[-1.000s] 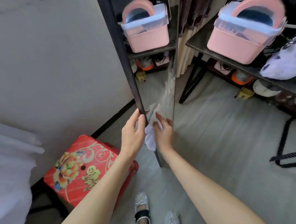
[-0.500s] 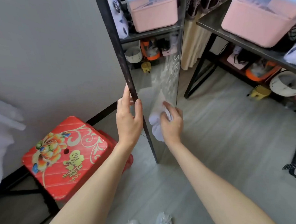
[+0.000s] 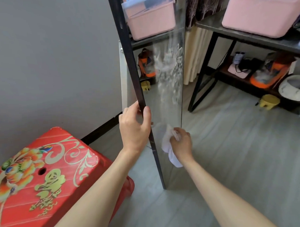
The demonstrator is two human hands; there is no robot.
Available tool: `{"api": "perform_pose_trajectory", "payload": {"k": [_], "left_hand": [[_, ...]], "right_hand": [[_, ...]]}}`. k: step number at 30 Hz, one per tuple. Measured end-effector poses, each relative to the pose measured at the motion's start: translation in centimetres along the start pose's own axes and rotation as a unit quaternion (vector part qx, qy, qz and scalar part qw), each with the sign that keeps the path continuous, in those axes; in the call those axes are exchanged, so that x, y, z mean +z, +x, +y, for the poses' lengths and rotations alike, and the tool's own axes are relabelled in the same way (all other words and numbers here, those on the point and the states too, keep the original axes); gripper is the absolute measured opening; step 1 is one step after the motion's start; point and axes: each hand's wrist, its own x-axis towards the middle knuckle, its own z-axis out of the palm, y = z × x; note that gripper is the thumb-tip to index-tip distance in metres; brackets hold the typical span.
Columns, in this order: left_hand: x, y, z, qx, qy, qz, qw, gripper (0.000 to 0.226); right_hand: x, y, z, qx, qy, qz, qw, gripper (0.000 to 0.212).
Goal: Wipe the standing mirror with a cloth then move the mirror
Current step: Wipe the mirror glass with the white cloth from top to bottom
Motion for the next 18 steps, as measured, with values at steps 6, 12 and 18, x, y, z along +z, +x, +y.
{"api": "perform_pose_trajectory", "payload": {"k": [6, 12, 18], "left_hand": [[1.8, -0.6, -0.4, 0.011, -0.062, 0.053, 0.997, 0.035], [2.6, -1.1, -2.1, 0.071, -0.068, 0.066, 0.993, 0.030], [2.5, -1.7, -2.7, 0.071, -0.035, 0.060, 0.995, 0.039]], "right_hand": [[-1.3, 2.8, 3.4, -0.032, 0.045, 0.109, 0.993, 0.025], [-1.7, 4.2, 5.9, -0.096, -0.156, 0.138, 0.973, 0.023], [-4.1, 3.8, 4.3, -0.125, -0.200, 0.072, 0.969, 0.022]]}}
